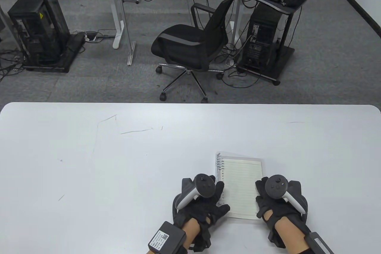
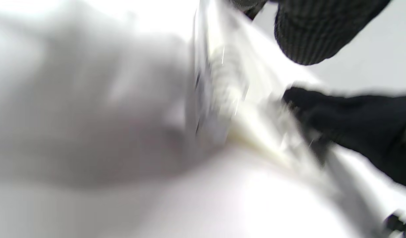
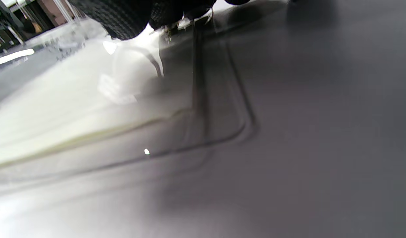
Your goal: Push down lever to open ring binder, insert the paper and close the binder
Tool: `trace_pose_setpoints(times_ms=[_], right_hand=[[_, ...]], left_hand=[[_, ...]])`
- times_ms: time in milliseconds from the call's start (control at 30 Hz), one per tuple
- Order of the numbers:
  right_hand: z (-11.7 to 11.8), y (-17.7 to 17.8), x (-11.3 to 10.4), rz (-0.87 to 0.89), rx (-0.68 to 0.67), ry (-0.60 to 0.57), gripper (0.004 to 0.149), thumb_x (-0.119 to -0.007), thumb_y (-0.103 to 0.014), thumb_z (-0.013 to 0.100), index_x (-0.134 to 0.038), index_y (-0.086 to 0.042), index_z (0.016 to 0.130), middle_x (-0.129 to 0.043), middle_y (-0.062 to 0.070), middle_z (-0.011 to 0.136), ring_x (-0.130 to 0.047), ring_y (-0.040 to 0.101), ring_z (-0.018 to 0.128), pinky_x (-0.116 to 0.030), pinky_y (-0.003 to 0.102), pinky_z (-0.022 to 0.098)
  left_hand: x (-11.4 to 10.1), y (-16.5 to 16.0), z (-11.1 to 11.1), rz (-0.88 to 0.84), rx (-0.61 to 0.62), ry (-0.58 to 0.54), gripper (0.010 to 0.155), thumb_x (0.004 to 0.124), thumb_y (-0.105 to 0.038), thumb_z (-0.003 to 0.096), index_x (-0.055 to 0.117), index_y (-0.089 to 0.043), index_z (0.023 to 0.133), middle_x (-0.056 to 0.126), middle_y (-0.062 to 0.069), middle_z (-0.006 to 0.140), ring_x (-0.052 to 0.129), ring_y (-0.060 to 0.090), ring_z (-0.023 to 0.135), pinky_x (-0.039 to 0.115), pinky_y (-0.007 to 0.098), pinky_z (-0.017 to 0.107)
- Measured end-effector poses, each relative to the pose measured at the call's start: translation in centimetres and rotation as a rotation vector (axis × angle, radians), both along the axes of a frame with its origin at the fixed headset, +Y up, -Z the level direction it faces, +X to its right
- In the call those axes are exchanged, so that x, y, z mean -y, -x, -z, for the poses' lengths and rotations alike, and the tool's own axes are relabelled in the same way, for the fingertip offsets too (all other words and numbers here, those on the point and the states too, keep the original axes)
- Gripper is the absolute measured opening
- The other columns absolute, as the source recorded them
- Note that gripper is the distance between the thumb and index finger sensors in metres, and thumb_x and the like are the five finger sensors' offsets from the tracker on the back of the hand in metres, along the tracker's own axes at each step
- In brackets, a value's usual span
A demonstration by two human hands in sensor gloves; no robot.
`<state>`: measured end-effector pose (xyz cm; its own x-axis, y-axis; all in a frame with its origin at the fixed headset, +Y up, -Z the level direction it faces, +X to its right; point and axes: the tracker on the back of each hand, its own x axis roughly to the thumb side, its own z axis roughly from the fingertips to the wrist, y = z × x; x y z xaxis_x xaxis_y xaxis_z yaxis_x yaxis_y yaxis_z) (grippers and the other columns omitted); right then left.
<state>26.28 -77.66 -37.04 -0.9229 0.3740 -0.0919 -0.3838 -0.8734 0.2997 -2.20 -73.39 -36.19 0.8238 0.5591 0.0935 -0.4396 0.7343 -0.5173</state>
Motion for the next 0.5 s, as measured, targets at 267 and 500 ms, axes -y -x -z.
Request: trace_pose_setpoints(times_ms=[267, 500], right_hand=[[-0.8, -4.2, -4.0, 0.195, -0.031, -0.187, 0.069, -0.071, -0.046, 0.05, -0.046, -0.021, 0.11, -0.043, 0.014, 0.12, -0.037, 0.047, 0.102, -0.05, 0.065, 0.068], [-1.3, -6.2, -3.1, 0.227, -0.055, -0.088, 0.072, -0.07, -0.048, 0.051, -0.042, -0.021, 0.112, -0.029, 0.015, 0.121, -0.023, 0.048, 0.104, -0.039, 0.071, 0.068]], left_hand=[[-3.5, 9.1, -0.7, -0.055, -0.137, -0.089, 0.081, 0.077, -0.064, 0.0427, 0.03, -0.044, 0.106, 0.005, -0.014, 0.118, 0.0, 0.036, 0.109, 0.015, 0.063, 0.073], [3.7, 14.9, -0.9, 0.025, -0.228, 0.108, 0.081, 0.077, -0.062, 0.0436, 0.029, -0.041, 0.106, 0.004, -0.011, 0.116, -0.002, 0.039, 0.107, 0.014, 0.063, 0.072]])
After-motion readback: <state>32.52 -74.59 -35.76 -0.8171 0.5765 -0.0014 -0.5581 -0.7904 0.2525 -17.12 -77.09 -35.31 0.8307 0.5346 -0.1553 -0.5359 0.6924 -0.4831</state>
